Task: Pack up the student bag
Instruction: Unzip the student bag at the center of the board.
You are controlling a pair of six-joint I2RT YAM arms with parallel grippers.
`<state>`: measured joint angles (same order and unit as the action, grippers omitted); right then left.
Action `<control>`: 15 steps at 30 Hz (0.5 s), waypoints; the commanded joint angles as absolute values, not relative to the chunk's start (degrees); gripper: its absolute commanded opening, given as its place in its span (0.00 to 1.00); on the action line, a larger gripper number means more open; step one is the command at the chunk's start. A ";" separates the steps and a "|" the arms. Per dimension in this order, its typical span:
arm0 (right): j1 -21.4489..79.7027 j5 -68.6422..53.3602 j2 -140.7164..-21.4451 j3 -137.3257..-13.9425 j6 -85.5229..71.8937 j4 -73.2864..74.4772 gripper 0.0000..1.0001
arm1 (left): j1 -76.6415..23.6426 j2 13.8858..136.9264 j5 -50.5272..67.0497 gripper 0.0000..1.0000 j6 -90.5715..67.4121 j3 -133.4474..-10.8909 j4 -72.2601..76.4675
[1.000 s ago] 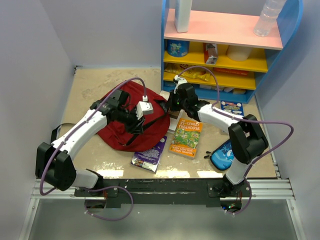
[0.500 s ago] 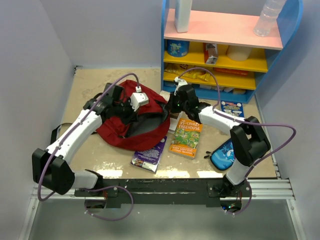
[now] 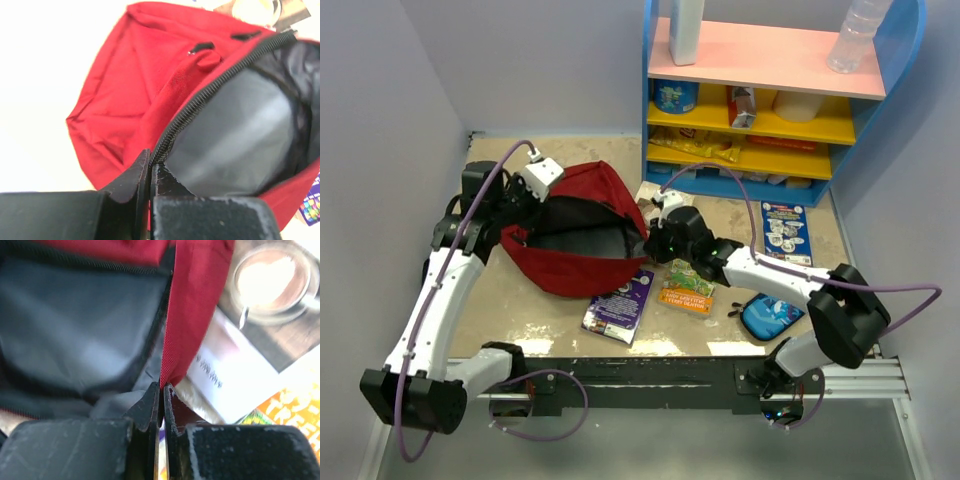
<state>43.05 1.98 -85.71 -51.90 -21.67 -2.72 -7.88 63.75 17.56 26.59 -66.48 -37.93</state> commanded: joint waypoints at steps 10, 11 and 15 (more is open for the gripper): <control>46.57 13.69 -73.84 -52.73 -21.00 -1.30 0.37 | -7.65 58.10 21.09 0.00 26.81 -57.22 -33.58; 47.89 14.75 -72.52 -52.65 -21.27 -2.88 0.36 | -7.65 58.10 21.44 0.00 26.46 -56.69 -33.49; 61.47 15.99 -66.80 -47.82 -16.02 -19.47 0.32 | -7.73 58.71 23.46 0.00 24.27 -55.81 -33.05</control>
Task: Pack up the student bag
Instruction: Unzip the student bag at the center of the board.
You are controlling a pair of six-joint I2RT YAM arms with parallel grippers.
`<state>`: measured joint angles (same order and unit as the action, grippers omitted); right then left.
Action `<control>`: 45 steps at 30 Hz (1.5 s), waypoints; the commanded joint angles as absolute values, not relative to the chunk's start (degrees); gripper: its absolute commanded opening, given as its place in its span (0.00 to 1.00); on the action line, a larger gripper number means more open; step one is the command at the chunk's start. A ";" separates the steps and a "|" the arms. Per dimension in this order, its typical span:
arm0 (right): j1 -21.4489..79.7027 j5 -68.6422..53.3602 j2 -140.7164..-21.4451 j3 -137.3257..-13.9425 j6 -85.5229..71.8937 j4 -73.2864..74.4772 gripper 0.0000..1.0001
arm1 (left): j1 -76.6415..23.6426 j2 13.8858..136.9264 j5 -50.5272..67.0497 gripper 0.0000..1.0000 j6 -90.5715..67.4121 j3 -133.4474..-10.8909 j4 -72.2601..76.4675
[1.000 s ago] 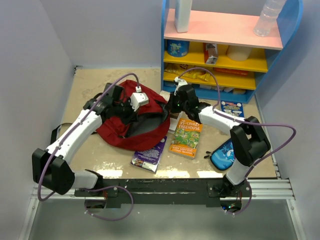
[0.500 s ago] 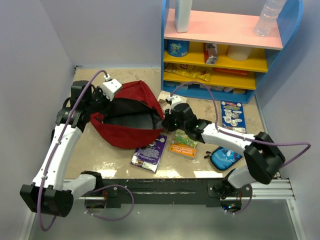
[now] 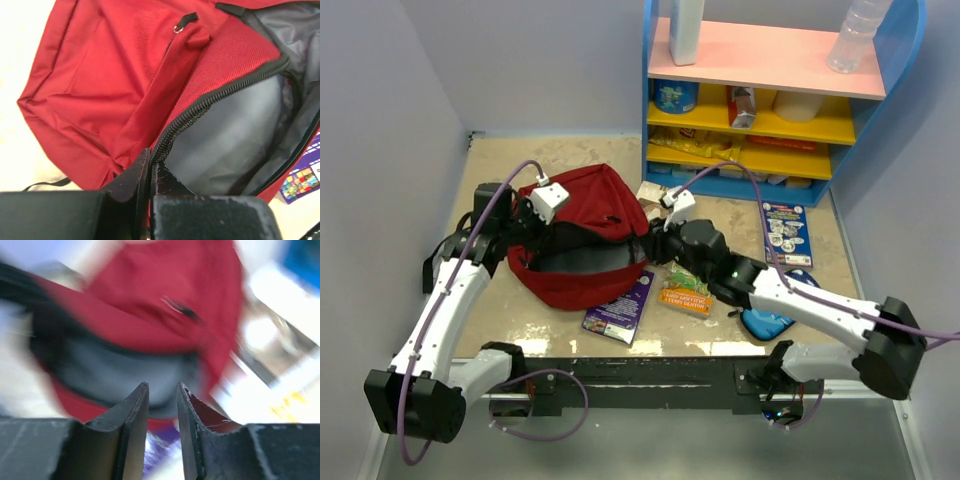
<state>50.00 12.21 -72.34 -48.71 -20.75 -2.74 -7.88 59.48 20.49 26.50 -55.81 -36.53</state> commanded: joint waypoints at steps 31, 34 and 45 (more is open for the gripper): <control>75.06 21.36 -103.53 -56.95 -4.74 -47.20 0.15 | -7.74 59.41 30.41 0.00 26.10 -61.61 -38.41; 75.93 20.39 -105.28 -55.64 -6.41 -45.62 0.13 | -7.73 60.03 30.15 0.00 25.84 -63.10 -38.06; 79.98 19.60 -109.60 -48.17 -12.83 -44.21 0.08 | -7.65 62.84 24.62 0.00 26.45 -70.66 -36.65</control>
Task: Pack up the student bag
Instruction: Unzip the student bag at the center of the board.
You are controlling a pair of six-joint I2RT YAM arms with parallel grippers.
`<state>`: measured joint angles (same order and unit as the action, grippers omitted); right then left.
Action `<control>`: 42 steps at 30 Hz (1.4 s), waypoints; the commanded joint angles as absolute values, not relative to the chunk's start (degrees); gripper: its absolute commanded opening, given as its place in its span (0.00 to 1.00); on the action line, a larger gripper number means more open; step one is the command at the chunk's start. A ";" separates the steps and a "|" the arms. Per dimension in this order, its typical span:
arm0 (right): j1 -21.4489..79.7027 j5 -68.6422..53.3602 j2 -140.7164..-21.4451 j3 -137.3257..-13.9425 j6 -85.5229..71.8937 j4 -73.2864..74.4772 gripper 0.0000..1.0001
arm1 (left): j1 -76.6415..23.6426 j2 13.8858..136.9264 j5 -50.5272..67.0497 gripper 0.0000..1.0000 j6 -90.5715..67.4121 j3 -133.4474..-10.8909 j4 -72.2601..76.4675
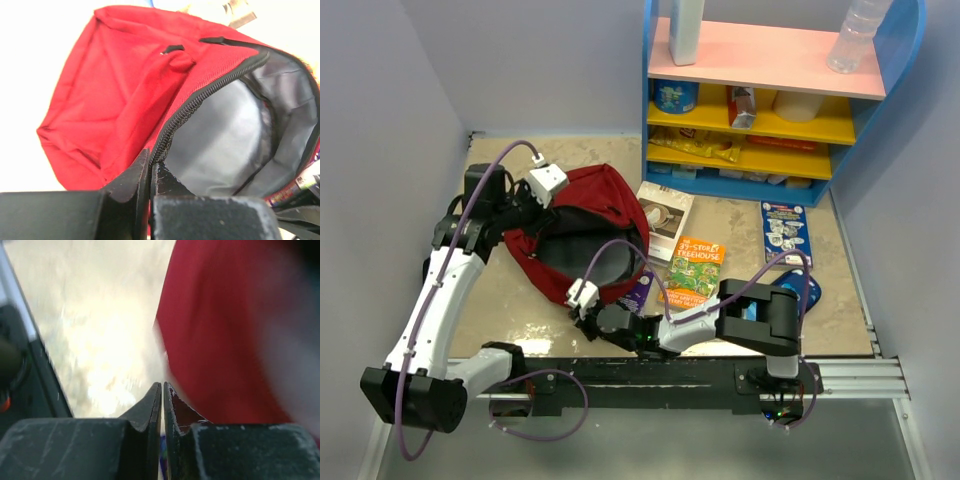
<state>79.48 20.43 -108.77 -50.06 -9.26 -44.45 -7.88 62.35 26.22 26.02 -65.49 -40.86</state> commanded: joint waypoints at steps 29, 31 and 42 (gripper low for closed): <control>78.75 26.10 -104.05 -57.12 -0.53 -55.71 0.00 | -7.56 59.50 30.85 0.00 27.86 -60.82 -39.37; 78.31 26.63 -108.44 -58.35 -0.27 -56.60 0.00 | -7.56 59.33 30.85 0.00 28.30 -61.43 -39.81; 76.64 29.44 -116.89 -62.40 -3.33 -52.05 0.00 | -7.56 58.45 31.38 0.00 28.65 -64.24 -42.27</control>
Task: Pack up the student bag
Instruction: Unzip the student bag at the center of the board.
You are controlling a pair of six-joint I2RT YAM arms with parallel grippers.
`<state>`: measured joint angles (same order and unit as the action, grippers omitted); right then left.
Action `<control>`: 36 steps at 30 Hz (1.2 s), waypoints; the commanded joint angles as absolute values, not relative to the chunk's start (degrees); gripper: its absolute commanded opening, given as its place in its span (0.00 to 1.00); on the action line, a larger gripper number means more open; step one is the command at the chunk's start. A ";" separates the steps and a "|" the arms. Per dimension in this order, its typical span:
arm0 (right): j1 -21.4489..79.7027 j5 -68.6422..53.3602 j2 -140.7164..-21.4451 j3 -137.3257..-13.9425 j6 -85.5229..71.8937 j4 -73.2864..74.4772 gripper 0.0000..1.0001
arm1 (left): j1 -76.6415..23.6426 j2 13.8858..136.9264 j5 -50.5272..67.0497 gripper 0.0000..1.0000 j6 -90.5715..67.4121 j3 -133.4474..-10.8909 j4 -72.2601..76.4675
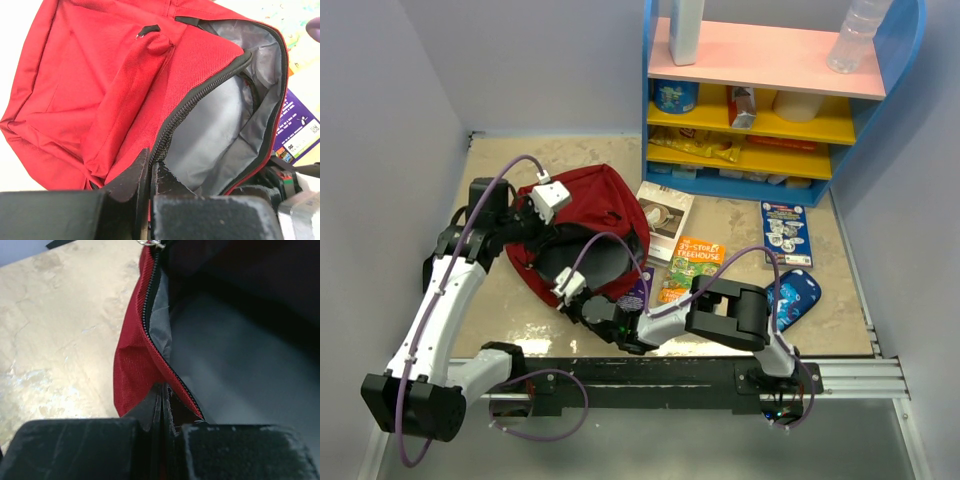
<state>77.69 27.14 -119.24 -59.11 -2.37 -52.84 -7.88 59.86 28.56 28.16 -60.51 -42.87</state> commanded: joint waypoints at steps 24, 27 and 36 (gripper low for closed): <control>73.92 19.34 -121.12 -63.81 -22.94 -14.06 0.00 | -7.56 60.29 25.59 0.00 29.44 -73.30 -44.83; 73.83 18.37 -120.85 -62.84 -23.29 -13.97 0.00 | -7.56 61.08 21.28 0.00 30.14 -74.35 -43.86; 73.83 16.79 -118.66 -61.79 -23.38 -13.18 0.01 | -7.56 63.02 16.96 0.00 28.57 -75.15 -40.69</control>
